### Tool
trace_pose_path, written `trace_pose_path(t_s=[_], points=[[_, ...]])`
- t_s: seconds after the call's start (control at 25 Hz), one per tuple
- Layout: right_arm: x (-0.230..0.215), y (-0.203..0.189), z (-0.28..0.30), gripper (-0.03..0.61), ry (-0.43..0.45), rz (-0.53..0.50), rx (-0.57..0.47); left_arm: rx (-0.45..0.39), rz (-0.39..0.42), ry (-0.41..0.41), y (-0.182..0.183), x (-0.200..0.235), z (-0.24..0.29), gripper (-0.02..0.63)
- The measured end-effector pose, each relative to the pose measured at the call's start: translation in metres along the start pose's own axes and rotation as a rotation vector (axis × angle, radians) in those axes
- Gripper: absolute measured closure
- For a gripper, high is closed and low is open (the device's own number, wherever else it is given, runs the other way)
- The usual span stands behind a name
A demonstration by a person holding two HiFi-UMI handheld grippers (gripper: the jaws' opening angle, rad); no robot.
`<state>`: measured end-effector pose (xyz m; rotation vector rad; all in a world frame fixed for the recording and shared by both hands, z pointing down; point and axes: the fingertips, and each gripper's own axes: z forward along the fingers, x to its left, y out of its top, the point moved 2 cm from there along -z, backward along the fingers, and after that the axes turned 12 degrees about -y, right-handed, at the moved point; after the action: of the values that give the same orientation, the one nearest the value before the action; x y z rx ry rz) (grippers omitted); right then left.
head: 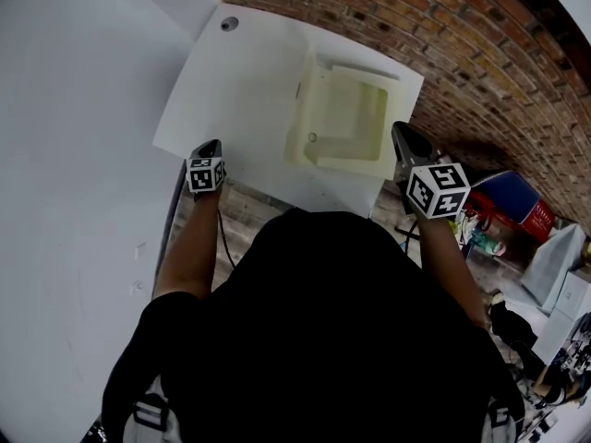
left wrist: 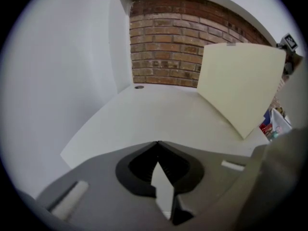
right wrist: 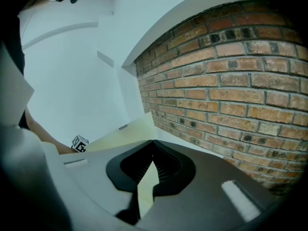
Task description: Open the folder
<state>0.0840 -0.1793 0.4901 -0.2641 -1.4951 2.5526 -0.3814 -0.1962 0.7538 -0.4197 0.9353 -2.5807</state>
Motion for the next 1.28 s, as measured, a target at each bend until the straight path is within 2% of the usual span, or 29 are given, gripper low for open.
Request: trace_pose_path(t_s=[0.16,0.52,0.76,1.08,1.28], points=[[-0.003,0.003,-0.003,0.578,-0.001,0.002,-0.012,-0.054,0.023,-0.009,0.023,-0.008,-0.005,0.612],[-0.012,0.010,-0.009,0.578,-0.004,0.006,-0.034,-0.229,0.096,-0.051,0.112,-0.041,-0.024,0.614],[-0.013,0.020,-0.015,0.578,0.003,0.000,-0.064,-0.330,0.140,-0.090,0.159,-0.072,-0.045,0.613],[-0.016,0.030,-0.024,0.578,0.018,-0.015,-0.087,-0.422,0.223,-0.119,0.200,-0.109,-0.073,0.613],[-0.012,0.031,-0.029,0.578,0.039,-0.029,-0.095,-0.465,0.270,-0.130,0.211,-0.129,-0.088,0.614]])
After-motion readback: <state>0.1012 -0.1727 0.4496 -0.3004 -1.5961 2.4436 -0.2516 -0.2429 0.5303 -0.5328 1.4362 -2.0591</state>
